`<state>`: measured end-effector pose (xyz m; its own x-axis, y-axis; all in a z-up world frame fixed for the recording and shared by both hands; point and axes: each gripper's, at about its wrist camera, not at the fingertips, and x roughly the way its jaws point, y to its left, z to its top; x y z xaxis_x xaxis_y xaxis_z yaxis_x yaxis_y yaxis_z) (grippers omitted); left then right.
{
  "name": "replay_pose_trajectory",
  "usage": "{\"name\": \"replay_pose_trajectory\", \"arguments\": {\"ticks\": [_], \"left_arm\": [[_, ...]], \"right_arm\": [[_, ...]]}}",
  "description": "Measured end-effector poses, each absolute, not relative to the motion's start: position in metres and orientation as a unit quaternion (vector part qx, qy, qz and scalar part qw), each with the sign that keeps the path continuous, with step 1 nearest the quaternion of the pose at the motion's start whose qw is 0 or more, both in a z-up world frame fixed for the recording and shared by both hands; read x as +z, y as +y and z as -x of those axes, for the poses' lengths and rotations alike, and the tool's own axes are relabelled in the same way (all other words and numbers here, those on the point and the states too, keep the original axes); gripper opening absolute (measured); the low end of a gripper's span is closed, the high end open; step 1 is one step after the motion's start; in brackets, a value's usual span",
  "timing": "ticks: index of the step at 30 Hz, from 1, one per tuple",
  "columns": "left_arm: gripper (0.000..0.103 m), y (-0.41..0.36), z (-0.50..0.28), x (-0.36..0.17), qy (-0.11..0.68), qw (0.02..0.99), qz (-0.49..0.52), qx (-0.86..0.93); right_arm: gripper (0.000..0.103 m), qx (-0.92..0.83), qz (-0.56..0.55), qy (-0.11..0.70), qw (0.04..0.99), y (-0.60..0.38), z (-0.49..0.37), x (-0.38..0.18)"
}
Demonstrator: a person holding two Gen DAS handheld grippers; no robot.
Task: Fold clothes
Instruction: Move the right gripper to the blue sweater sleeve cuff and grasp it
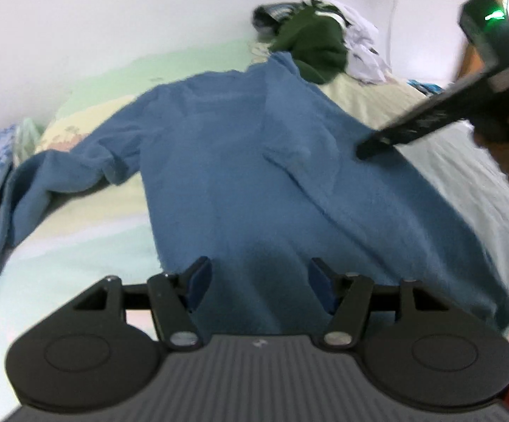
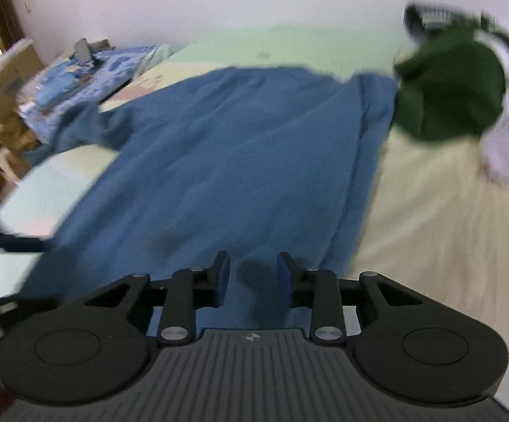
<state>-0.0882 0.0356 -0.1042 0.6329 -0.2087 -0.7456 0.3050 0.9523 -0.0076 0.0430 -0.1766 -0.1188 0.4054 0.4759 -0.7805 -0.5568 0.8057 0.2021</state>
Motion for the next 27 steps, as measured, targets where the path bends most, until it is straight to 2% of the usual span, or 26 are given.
{"name": "replay_pose_trajectory", "arguments": {"ticks": [5, 9, 13, 19, 27], "left_arm": [[0.069, 0.047, 0.087, -0.115, 0.408, 0.886, -0.078, -0.207], [0.068, 0.047, 0.081, -0.121, 0.405, 0.874, -0.098, -0.25], [0.068, 0.046, 0.07, -0.123, 0.402, 0.869, -0.111, -0.267], [0.069, 0.051, 0.065, -0.119, 0.402, 0.876, -0.113, -0.241], [0.072, 0.084, 0.09, -0.117, 0.416, 0.888, -0.078, -0.176]], "right_arm": [[0.032, 0.286, 0.016, 0.501, 0.817, -0.188, 0.019, -0.13], [0.032, 0.24, -0.001, 0.484, 0.841, -0.187, 0.042, -0.124], [0.031, 0.218, 0.004, 0.457, 0.862, -0.171, 0.029, -0.099], [0.036, 0.326, 0.096, 0.385, 0.858, -0.087, -0.04, -0.056], [0.045, 0.527, 0.304, 0.261, 0.75, 0.097, -0.064, -0.067]]}}
